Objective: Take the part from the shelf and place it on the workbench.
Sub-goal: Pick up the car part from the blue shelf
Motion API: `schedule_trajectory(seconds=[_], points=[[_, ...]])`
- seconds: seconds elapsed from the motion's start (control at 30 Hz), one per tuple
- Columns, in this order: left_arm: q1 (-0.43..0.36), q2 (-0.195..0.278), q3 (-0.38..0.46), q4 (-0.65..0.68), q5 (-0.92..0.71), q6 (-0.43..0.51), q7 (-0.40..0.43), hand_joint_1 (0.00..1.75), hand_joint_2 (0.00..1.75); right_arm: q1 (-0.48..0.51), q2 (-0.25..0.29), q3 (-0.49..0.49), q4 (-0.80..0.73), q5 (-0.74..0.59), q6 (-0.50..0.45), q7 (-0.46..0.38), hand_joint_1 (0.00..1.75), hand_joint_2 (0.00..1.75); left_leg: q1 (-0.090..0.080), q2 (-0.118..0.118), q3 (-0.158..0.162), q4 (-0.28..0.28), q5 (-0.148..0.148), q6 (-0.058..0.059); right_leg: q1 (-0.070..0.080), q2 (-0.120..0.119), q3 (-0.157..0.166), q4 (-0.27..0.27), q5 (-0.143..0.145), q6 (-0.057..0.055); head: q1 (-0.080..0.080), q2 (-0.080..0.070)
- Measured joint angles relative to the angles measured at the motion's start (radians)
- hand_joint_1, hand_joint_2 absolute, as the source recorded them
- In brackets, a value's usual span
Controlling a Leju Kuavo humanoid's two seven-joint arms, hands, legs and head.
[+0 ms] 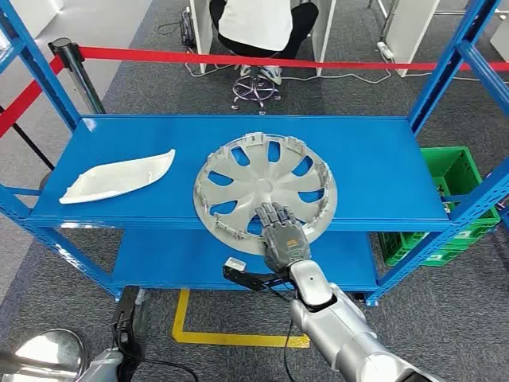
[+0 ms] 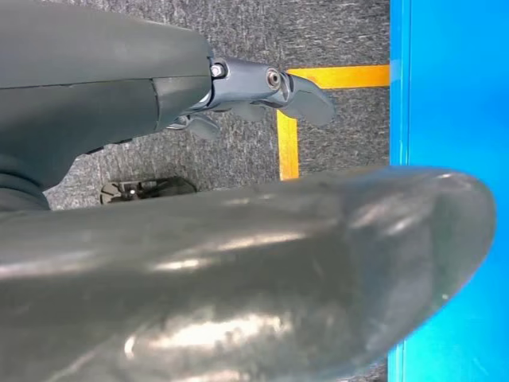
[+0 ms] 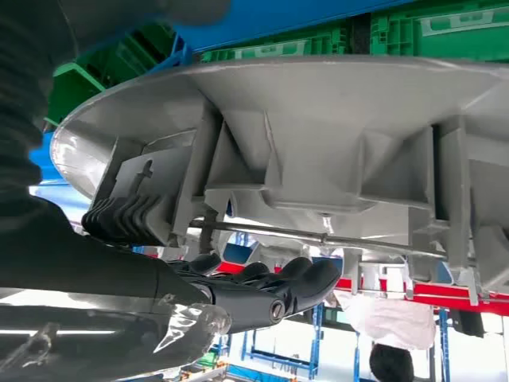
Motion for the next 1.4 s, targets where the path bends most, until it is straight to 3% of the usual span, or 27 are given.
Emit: schedule_trajectory(seconds=[0.8, 0.93, 1.4], points=[[-0.002, 0.003, -0.001, 0.0, -0.001, 0.0, -0.001, 0.0, 0.0, -0.004, 0.004, 0.0, 0.006, 0.028, -0.009, -0.025, 1.75, 1.75, 0.0, 0.0, 0.0, 0.0, 0.001, -0.001, 0.0, 0.0, 0.0, 0.0, 0.001, -0.001, 0.0, 0.0], [0.001, 0.006, 0.0, 0.0, 0.006, 0.004, -0.017, 0.0, 1.75, 0.019, 0.004, -0.001, -0.041, 0.027, -0.029, -0.051, 1.75, 1.75, 0.0, 0.0, 0.0, 0.0, 0.001, -0.001, 0.0, 0.0, 0.0, 0.0, 0.001, -0.001, 0.0, 0.0], [0.026, 0.017, 0.004, 0.0, 0.025, 0.05, -0.061, 0.0, 1.75, 0.22, -0.038, 0.016, -0.489, -0.049, -0.044, -0.156, 1.75, 1.75, 0.0, 0.0, -0.006, 0.0, 0.001, -0.001, 0.0, 0.0, -0.006, 0.0, 0.001, -0.001, 0.0, 0.0]])
